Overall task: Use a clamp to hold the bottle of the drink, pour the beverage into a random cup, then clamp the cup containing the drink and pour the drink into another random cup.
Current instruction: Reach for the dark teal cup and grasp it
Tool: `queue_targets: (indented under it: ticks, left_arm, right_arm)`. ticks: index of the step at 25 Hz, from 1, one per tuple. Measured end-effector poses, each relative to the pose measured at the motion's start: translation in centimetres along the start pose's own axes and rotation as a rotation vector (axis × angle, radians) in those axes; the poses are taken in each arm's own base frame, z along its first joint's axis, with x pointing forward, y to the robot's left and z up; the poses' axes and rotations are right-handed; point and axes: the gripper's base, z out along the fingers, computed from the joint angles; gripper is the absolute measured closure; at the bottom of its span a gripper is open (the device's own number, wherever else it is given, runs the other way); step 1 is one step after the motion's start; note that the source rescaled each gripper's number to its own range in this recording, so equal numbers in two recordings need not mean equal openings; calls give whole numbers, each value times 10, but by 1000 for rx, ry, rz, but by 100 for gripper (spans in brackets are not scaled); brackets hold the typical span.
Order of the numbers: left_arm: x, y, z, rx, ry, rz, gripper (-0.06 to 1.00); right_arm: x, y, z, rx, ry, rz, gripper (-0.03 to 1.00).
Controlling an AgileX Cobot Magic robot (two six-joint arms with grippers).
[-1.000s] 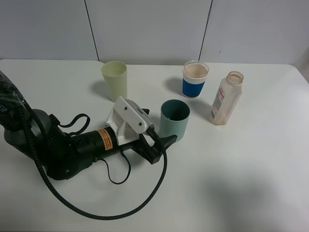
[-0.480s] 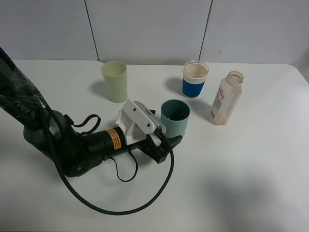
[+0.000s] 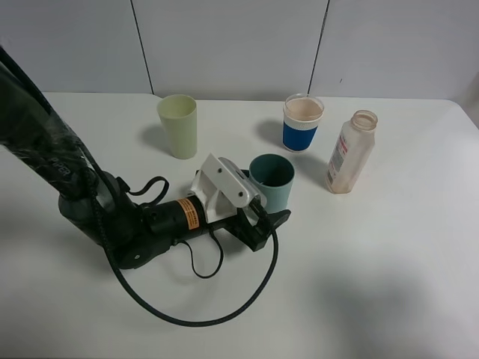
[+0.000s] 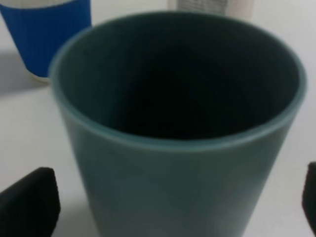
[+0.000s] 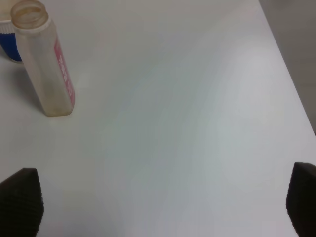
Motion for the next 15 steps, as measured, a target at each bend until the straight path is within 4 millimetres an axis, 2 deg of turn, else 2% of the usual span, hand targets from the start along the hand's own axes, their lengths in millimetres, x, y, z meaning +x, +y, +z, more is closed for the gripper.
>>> queue_targets:
  ticks: [8,15]
  left_arm:
    - [-6,1,17,19,-49,16,-6]
    - [-3,1,21,23,-47,17,-6]
  right_arm:
    - [0,0,0,0,0,0,-3]
    - [0,0,0,0,0,0,-3]
